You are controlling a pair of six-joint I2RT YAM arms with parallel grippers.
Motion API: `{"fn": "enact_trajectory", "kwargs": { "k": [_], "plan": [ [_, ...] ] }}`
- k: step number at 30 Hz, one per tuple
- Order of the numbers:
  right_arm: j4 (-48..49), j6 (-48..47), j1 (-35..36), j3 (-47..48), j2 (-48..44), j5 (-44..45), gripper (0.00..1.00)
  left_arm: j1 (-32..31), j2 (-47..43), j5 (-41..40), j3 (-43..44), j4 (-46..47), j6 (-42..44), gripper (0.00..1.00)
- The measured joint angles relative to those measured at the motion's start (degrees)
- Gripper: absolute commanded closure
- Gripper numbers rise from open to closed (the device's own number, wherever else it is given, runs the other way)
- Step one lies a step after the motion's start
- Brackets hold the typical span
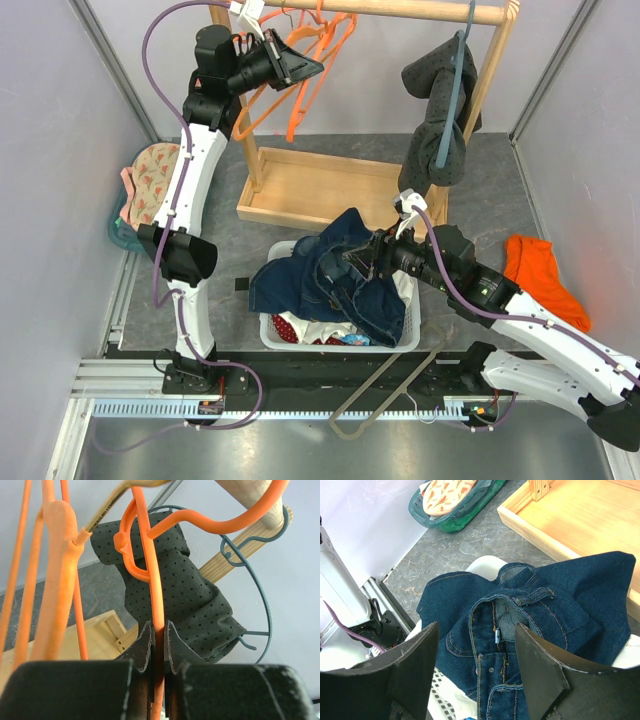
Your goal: Remove the skirt from the hanger
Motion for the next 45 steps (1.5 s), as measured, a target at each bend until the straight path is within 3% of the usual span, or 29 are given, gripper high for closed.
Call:
{"fn": "enact_trajectory", "kwargs": {
  "k": [2, 3, 5, 8, 15, 23, 27, 36, 45],
  "plan": [
    [0.00, 0.00, 0.00, 0.00, -0.04, 0.02, 0.30, 0.02, -0.17, 0.00, -0.42, 0.02, 0.72, 0.87],
    [-0.02, 0.00, 0.00, 0.00, -0.07, 0.04, 0.30, 0.02, -0.44, 0.00, -0.74, 0.02, 1.14, 0.72],
    [-0.02, 0.00, 0.00, 0.00, -0.22, 0.02, 0.30, 0.02, -1.57, 0.04, -1.97, -0.26, 2.10, 0.63],
    [-0.02, 0.00, 0.00, 0.02, -0.39, 0.02, 0.29, 0.07, -3.21, 0.48, -3.28, -2.73, 3.56, 0.40],
    [-1.11, -0.09, 0.00, 0.68, -1.20, 0.11, 0.28, 0.07, -8.90, 0.57, -7.85, -7.56, 9.14, 0.22],
    [-6.75, -2.14, 0.00, 11.89, -1.68, 1.70, 0.30, 0.07, -22.73, -2.03, -16.39, -11.28, 15.63, 0.21],
    [-9.14, -3.26, 0.00, 21.14, -1.70, 6.84, 0.30, 0.00, -31.04, -8.85, -16.50, -15.02, 20.44, 0.22],
    [-14.14, -9.07, 0.00, 43.54, 5.46, 27.39, 0.29, -0.11, -45.79, -17.99, -22.40, -18.23, 27.23, 0.21],
    [-10.71, -28.46, -0.37, 59.19, 22.58, 49.92, 0.26, -1.29, -47.89, -18.05, -31.26, -20.39, 28.02, 0.22]
  ]
}}
